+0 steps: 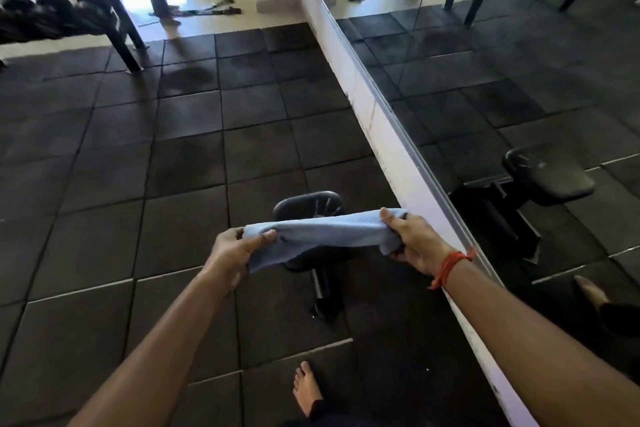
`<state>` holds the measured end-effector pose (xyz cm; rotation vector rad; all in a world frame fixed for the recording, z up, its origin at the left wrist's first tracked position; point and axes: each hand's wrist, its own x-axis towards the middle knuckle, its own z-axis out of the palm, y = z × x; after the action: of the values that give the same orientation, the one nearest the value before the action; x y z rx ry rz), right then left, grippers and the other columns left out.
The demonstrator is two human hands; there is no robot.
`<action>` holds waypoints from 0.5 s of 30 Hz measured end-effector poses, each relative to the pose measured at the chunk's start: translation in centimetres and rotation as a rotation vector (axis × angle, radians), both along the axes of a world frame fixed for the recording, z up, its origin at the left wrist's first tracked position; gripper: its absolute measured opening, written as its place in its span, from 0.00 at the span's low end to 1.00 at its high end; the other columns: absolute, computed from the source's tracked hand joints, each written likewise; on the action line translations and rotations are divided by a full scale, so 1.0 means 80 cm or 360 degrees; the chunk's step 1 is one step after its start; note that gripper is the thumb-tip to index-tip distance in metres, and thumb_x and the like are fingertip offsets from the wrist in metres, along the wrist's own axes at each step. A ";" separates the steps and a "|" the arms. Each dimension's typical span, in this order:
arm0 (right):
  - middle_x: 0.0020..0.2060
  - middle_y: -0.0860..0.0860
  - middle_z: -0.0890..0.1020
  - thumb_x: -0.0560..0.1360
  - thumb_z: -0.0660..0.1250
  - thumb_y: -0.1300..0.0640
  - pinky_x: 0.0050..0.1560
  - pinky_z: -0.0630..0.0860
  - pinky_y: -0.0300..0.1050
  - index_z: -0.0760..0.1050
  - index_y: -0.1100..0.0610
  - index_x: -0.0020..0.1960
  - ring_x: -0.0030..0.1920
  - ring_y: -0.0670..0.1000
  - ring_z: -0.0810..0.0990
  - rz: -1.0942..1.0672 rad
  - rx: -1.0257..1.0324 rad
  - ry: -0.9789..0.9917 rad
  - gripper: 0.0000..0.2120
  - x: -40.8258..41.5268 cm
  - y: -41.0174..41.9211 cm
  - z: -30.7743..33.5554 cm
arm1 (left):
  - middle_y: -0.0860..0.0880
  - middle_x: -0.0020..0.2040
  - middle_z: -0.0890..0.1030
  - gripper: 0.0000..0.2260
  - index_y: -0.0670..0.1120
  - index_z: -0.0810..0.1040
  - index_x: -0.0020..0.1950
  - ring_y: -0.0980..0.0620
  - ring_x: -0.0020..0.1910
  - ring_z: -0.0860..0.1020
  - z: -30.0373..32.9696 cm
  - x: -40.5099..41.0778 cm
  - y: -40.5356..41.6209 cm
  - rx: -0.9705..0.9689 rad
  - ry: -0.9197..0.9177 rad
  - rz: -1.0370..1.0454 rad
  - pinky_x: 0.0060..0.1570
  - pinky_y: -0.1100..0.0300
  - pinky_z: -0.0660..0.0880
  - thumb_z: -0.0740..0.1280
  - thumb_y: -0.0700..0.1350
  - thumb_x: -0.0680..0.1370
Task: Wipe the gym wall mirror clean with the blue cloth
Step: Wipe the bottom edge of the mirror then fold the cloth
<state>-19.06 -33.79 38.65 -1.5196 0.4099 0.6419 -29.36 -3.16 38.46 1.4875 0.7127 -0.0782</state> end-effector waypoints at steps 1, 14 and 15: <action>0.55 0.59 0.84 0.79 0.71 0.50 0.40 0.81 0.50 0.77 0.57 0.60 0.50 0.57 0.83 0.0058 0.0051 0.0034 0.14 0.007 0.005 -0.001 | 0.39 0.49 0.85 0.21 0.37 0.79 0.60 0.45 0.46 0.84 -0.002 0.003 0.008 0.0051 -0.0013 0.0013 0.43 0.57 0.79 0.79 0.42 0.71; 0.48 0.49 0.82 0.78 0.73 0.48 0.52 0.72 0.51 0.84 0.49 0.54 0.48 0.49 0.76 0.0394 -0.0431 0.0052 0.08 0.070 0.035 -0.001 | 0.47 0.50 0.87 0.11 0.46 0.84 0.59 0.53 0.48 0.83 -0.015 0.034 0.051 -0.0245 -0.0202 0.0155 0.53 0.57 0.82 0.72 0.36 0.78; 0.50 0.49 0.83 0.77 0.74 0.48 0.56 0.73 0.54 0.84 0.50 0.55 0.52 0.51 0.77 0.0375 -0.0412 0.0063 0.09 0.072 0.036 -0.002 | 0.48 0.49 0.87 0.10 0.46 0.85 0.57 0.54 0.47 0.83 -0.016 0.035 0.050 -0.0220 -0.0191 0.0196 0.53 0.56 0.81 0.72 0.36 0.78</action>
<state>-13.28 -30.89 38.48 -1.8214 0.3562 0.8285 -26.53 0.80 37.21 1.3023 0.6862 0.0541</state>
